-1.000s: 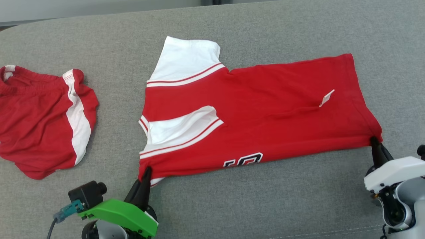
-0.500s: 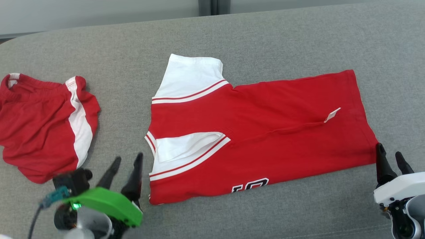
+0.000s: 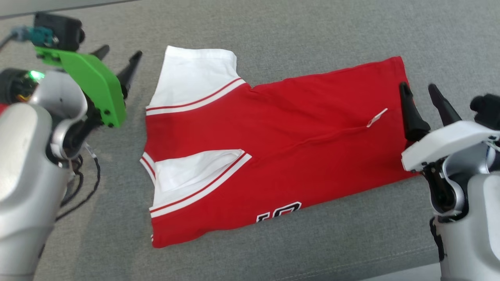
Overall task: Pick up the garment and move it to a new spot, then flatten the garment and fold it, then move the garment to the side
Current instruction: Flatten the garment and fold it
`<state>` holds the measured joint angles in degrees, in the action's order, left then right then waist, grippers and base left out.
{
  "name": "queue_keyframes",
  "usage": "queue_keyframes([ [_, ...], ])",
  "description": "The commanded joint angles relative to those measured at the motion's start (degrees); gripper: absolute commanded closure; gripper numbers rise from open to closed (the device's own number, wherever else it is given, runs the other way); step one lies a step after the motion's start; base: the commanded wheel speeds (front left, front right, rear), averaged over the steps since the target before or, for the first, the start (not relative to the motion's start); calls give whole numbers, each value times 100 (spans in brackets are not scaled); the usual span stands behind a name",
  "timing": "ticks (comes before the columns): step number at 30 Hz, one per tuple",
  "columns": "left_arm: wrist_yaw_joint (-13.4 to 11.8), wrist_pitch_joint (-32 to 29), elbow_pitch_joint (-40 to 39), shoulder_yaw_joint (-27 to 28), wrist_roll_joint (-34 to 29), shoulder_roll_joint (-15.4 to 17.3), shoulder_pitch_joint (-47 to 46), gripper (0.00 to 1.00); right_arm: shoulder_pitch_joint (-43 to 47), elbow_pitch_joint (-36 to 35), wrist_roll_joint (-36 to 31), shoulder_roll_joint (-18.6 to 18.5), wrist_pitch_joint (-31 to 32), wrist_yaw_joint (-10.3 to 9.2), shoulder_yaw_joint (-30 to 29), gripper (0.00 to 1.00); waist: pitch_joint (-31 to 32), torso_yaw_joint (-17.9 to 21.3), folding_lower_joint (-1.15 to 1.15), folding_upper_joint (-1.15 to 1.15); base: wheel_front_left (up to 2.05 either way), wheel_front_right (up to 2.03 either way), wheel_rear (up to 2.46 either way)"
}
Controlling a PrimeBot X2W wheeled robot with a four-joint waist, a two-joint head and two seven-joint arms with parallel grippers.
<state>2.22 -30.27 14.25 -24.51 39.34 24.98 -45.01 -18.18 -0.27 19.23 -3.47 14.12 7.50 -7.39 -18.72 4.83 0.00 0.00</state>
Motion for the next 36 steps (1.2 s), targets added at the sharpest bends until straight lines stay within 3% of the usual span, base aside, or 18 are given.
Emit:
queue_keyframes([
  [1, 63, -157, 150, -8, 39, 62, -281, 0, -199, 70, -39, -52, 5, -2, 118, 0, -518, 493, 0, 0, 0, 0, 0],
  [10, 253, -935, 1234, -141, -63, 454, -1250, 0, -1441, 725, -85, -238, -207, -2, 1023, 0, -1160, 1106, 0, 0, 0, 0, 0],
  [24, 139, -1163, 1932, -172, 46, 389, -1452, 0, -2482, 1802, 145, -342, -523, -2, 1756, 0, -1370, 1450, 0, 0, 0, 0, 0],
  [25, 131, -1190, 1956, -190, 48, 365, -1440, 5, -2574, 1890, 180, -368, -507, -2, 1846, 0, -1368, 1450, 0, 0, 0, 0, 0],
  [27, 147, -1216, 1966, -235, 49, 332, -1429, 64, -2721, 2038, 189, -441, -459, -2, 1963, 0, -1358, 1420, 0, 0, 0, 0, 0],
  [29, 181, -1212, 1929, -254, 99, 272, -1449, 100, -2887, 2186, 168, -573, -379, -2, 2046, 0, -1338, 1349, 0, 0, 0, 0, 0],
  [36, 262, -985, 1653, -188, 212, 163, -1610, 100, -3400, 2864, -78, -1134, 163, -2, 2316, 0, -1244, 1002, 0, 0, 0, 0, 0],
])
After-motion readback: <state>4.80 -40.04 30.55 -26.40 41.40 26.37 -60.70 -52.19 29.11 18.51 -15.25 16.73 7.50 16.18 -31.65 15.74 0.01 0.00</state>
